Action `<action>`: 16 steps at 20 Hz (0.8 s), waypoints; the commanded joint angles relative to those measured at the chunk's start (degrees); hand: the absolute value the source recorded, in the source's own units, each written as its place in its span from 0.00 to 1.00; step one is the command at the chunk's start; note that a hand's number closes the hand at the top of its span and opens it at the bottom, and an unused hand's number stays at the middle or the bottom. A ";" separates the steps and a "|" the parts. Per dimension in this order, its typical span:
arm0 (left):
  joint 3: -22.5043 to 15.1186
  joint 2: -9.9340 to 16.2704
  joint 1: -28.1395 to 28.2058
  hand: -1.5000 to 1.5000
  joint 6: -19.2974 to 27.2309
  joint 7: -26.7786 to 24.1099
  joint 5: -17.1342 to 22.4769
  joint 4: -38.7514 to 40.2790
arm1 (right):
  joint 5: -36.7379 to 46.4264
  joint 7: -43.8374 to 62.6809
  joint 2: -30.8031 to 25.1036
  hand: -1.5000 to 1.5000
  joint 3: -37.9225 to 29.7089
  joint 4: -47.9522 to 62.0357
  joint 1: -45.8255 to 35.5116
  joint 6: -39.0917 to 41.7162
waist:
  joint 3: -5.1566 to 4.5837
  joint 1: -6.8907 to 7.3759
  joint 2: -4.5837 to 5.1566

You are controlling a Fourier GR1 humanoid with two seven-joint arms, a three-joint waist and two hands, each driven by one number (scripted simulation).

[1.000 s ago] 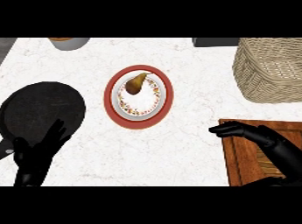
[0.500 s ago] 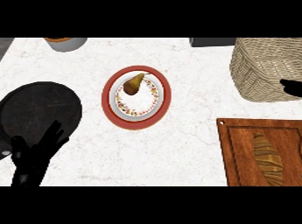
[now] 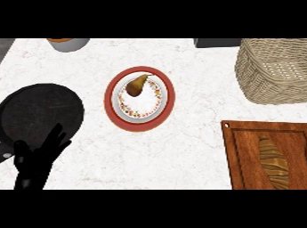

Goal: Pick the croissant from the cutting board and place it in the basket

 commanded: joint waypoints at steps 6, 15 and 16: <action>-1.67 -1.73 -1.81 0.50 0.93 5.07 -2.15 2.88 | 8.45 -9.73 -0.53 0.00 -9.50 6.06 4.41 13.64 | -0.25 0.95 0.64; -0.62 -1.68 1.88 0.50 -0.79 3.45 -2.79 2.13 | 14.65 -8.05 12.93 0.00 -9.37 -1.71 9.92 12.16 | -0.28 2.00 0.75; 0.78 0.01 0.04 0.50 -2.27 6.06 -1.53 1.02 | 15.13 -8.35 13.20 0.00 -9.04 -1.53 9.13 12.84 | -0.29 2.25 0.80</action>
